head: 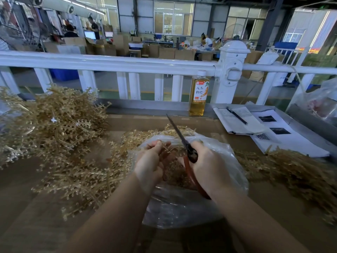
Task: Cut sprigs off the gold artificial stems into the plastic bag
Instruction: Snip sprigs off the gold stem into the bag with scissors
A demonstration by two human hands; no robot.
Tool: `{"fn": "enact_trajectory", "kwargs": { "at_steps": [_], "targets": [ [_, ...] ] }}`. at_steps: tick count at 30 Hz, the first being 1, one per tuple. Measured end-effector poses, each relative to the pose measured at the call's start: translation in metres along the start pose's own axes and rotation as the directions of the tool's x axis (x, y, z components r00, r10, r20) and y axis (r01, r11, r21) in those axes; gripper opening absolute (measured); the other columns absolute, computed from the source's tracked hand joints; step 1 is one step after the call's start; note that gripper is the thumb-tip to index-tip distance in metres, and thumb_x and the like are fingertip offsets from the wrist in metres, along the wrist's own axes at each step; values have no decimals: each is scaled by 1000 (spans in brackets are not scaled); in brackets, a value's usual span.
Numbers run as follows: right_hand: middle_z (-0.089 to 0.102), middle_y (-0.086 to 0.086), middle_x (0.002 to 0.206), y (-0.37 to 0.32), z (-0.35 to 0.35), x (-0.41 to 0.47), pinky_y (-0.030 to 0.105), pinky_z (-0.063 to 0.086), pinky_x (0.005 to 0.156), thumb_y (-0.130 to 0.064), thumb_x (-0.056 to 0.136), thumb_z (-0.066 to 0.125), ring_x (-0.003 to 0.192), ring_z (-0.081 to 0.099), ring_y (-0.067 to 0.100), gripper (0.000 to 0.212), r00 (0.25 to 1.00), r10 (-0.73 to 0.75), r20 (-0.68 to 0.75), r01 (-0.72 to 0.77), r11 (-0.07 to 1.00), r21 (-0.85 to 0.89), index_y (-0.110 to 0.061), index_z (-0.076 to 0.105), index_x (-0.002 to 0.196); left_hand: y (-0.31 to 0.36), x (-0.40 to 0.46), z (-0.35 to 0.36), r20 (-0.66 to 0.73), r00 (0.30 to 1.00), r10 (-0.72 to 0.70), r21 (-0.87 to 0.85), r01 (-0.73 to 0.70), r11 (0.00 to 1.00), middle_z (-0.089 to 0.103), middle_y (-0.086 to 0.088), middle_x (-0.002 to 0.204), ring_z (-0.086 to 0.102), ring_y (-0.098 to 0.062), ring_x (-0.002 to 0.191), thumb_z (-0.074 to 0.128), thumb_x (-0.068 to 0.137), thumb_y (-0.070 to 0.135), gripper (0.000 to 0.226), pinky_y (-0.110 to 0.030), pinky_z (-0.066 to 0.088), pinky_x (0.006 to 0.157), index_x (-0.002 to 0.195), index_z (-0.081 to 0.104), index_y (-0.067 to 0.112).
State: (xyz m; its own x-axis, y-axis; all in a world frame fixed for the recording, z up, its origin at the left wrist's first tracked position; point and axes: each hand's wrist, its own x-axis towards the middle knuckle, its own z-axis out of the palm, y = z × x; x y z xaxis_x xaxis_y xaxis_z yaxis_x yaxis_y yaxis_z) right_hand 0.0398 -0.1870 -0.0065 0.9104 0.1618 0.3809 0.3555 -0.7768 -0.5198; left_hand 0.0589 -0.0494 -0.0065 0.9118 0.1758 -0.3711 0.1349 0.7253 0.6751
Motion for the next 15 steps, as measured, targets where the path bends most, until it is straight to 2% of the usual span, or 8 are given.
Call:
{"fn": "enact_trajectory", "kwargs": {
  "at_steps": [3, 7, 10, 12, 15],
  "targets": [
    [67, -3, 84, -12, -5, 12, 25, 44, 62, -33, 90, 66, 78, 61, 16, 19, 998, 18, -59, -14, 997, 73, -20, 61, 102, 8, -3, 7, 20, 998, 65, 36, -65, 997, 68, -7, 59, 64, -15, 48, 43, 99, 8, 8, -25, 54, 44, 92, 47, 10],
    [68, -3, 83, -27, -12, 27, 24, 40, 60, -36, 87, 70, 72, 55, 13, 22, 991, 10, -136, -1, 998, 71, -23, 60, 102, 16, -8, 14, 25, 992, 123, 99, -125, 987, 64, -5, 52, 61, -14, 43, 45, 98, 7, 5, -23, 51, 41, 93, 46, 9],
    [70, -1, 93, -34, -15, 34, 20, 38, 58, -30, 85, 72, 76, 54, 13, 28, 990, -2, -138, 9, 999, 53, -23, 62, 111, 17, -17, 23, 70, 991, 115, 123, -123, 985, 63, -5, 55, 60, -14, 44, 45, 98, 5, 6, -22, 52, 42, 93, 47, 8],
    [71, 1, 101, -36, -17, 37, 22, 38, 63, -27, 85, 72, 84, 61, 17, 32, 993, -7, -119, 15, 998, 65, -21, 62, 115, 17, -23, 28, 86, 992, 94, 133, -105, 985, 63, -7, 65, 60, -14, 47, 44, 98, 6, 5, -21, 51, 43, 96, 48, 9],
    [71, 0, 101, -36, -22, 38, 21, 35, 64, -25, 85, 72, 93, 64, 21, 31, 996, 0, -86, 6, 998, 69, -22, 64, 114, 19, -30, 34, 154, 988, 20, 152, -44, 987, 58, -10, 82, 55, -18, 65, 44, 100, 21, 18, -27, 50, 59, 108, 52, 7]
  ]
}}
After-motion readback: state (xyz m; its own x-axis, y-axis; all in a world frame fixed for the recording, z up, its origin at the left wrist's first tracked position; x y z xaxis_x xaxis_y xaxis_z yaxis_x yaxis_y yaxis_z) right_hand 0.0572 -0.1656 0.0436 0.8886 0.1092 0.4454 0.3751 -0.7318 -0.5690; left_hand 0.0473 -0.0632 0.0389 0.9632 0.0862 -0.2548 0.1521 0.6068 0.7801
